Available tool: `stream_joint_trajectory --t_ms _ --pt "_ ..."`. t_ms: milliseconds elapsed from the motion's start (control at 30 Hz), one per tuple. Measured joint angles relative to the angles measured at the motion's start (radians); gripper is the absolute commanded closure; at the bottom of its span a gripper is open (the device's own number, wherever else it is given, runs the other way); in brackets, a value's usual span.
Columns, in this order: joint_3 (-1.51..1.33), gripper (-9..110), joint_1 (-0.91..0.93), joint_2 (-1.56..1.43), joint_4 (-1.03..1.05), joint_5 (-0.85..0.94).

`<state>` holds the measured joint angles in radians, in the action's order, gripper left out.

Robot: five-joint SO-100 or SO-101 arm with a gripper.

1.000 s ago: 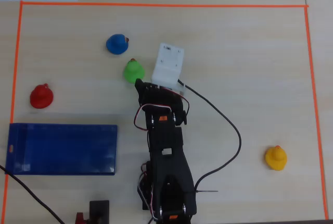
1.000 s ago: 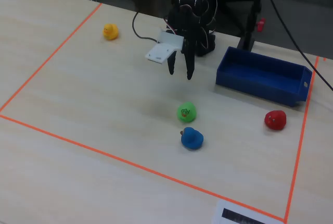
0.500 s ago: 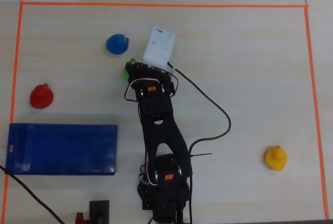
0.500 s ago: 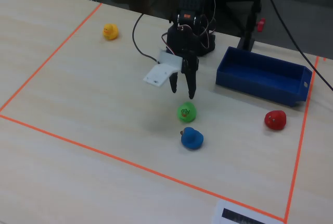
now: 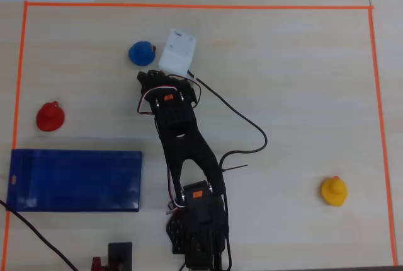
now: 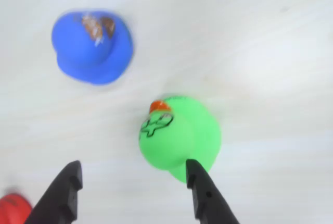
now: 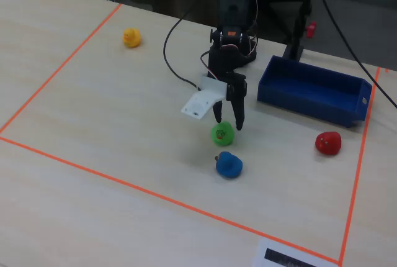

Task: Grasp green duck and put it into box.

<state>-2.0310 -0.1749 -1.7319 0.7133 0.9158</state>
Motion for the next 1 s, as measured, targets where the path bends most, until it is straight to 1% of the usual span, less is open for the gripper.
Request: stream_joint_trajectory --t_ms 267,500,733,800,833,867,900,1000 --pt "0.032 74 0.051 0.015 -0.003 0.031" --pt "-0.063 74 0.051 0.052 -0.098 0.038" --pt "-0.095 75 0.041 0.081 -0.172 0.023" --pt "-0.095 80 0.040 0.091 -0.190 0.015" --pt "-0.095 86 0.037 0.095 -0.199 0.005" --pt "-0.095 96 0.035 0.098 -0.202 0.003" --pt "-0.095 101 0.034 0.103 -0.202 0.006" --pt "-0.095 101 0.023 0.109 -0.227 0.008"
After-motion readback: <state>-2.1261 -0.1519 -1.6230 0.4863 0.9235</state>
